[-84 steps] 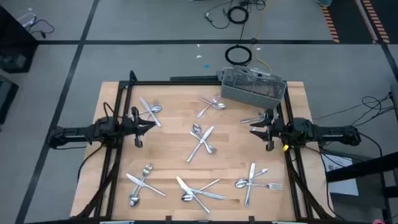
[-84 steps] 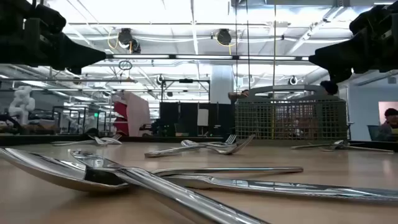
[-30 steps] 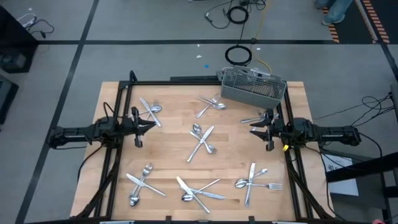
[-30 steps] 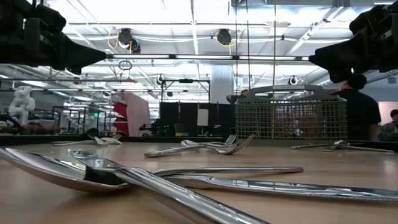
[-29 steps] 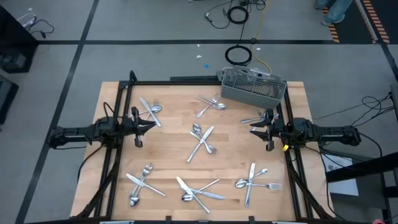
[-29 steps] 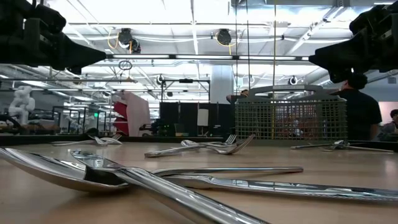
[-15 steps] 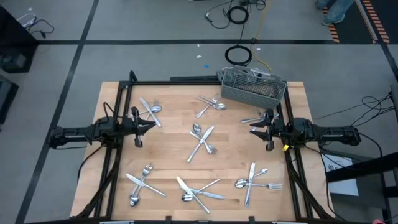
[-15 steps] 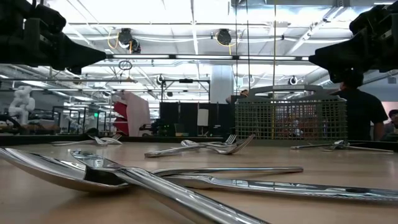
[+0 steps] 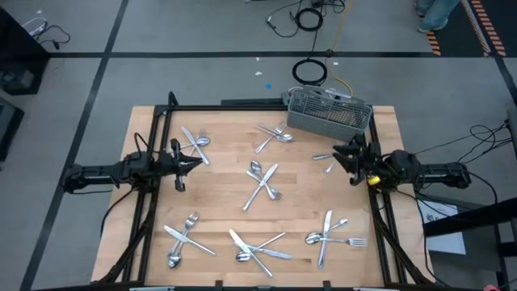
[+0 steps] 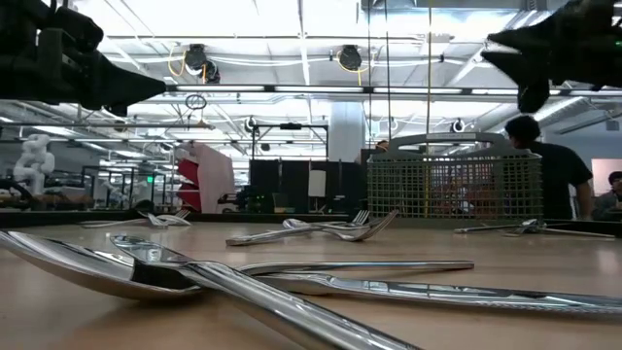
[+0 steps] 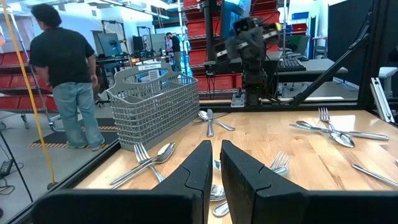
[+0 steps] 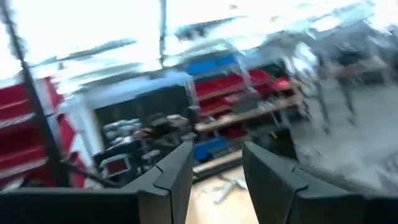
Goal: Sort silverware
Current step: Put the silver table knife into the gray utensil holder
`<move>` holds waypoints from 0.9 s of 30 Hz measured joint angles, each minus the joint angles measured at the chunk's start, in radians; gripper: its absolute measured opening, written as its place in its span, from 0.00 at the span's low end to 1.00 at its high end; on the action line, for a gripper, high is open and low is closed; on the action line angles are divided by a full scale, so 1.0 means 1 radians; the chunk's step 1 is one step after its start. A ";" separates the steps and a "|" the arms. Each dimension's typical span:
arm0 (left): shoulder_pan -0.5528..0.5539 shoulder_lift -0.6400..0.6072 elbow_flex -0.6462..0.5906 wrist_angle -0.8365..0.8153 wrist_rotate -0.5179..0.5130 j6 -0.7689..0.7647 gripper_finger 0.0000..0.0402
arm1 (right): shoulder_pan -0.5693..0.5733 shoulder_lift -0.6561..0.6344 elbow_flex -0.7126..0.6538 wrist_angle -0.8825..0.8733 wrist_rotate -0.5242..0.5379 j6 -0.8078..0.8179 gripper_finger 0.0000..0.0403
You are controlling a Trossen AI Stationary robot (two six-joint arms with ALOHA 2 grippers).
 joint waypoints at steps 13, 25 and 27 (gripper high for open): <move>0.000 0.001 0.000 0.000 0.000 0.000 0.11 | 0.002 0.536 0.376 0.125 -0.152 0.000 0.32; 0.000 0.001 0.000 0.000 0.000 0.000 0.11 | -0.013 0.996 0.765 0.123 -0.153 0.077 0.32; 0.000 0.001 0.000 0.000 0.000 -0.001 0.11 | -0.010 1.044 0.800 0.125 -0.153 0.076 0.32</move>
